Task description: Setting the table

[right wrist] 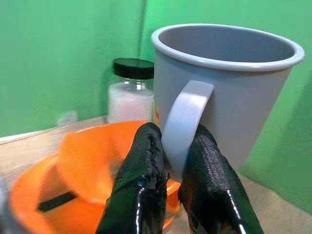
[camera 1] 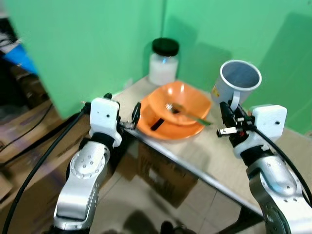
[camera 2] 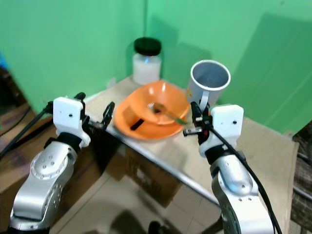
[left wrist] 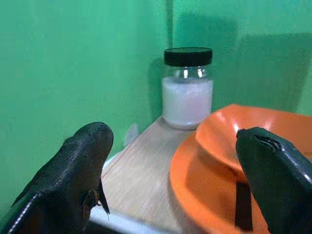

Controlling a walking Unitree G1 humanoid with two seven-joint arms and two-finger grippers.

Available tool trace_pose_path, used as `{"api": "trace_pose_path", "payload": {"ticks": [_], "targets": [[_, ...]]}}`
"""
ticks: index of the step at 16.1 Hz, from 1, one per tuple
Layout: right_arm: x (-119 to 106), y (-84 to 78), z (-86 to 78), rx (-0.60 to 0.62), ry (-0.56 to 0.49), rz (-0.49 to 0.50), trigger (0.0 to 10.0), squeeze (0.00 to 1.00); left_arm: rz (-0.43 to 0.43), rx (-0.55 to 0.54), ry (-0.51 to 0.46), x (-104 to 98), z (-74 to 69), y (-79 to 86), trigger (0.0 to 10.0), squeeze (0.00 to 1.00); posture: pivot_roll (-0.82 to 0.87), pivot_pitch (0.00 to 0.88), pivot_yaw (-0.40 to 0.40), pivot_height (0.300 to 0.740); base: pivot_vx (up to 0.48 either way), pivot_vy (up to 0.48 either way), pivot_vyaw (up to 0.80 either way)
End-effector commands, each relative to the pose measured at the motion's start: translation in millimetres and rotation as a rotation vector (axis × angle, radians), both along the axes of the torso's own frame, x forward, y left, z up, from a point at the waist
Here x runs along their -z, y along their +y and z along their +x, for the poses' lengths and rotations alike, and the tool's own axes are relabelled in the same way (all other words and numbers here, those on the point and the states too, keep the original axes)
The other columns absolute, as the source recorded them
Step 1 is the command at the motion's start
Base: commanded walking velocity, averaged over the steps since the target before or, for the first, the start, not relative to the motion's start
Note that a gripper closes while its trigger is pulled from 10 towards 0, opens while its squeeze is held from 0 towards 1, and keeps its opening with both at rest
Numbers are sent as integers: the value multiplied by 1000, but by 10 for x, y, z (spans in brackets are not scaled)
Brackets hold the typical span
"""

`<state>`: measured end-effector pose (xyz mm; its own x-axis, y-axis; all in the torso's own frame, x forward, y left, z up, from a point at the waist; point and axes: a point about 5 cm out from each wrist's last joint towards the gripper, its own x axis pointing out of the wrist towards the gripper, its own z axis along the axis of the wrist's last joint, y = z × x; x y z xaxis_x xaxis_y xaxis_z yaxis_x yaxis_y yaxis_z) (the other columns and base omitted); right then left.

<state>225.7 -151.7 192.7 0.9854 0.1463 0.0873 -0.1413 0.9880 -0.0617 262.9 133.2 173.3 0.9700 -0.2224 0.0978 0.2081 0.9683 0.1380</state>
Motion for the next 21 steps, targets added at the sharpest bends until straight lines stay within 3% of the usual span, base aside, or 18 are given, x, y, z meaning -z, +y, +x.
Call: {"api": "trace_pose_path", "payload": {"ticks": [1, 14, 21], "targets": [[-7, -29, 0, 11, 3, -5, 10000, 0, 2, 5, -8, -24, 3, -19, 10000, 0, 38, 0, -56, 740, -266, 0, 0], [12, -13, 10, 10, 22, 13, 10000, 0, 7, 6, -6, -22, 16, -9, 10000, 0, 41, 0, -57, 740, 0, 0, 0], [32, -28, -2, 36, 30, 19, 10000, 0, 25, 9, 2, -6, 36, 15, 10000, 0, 45, 0, -46, 740, 0, 0, -800]]}}
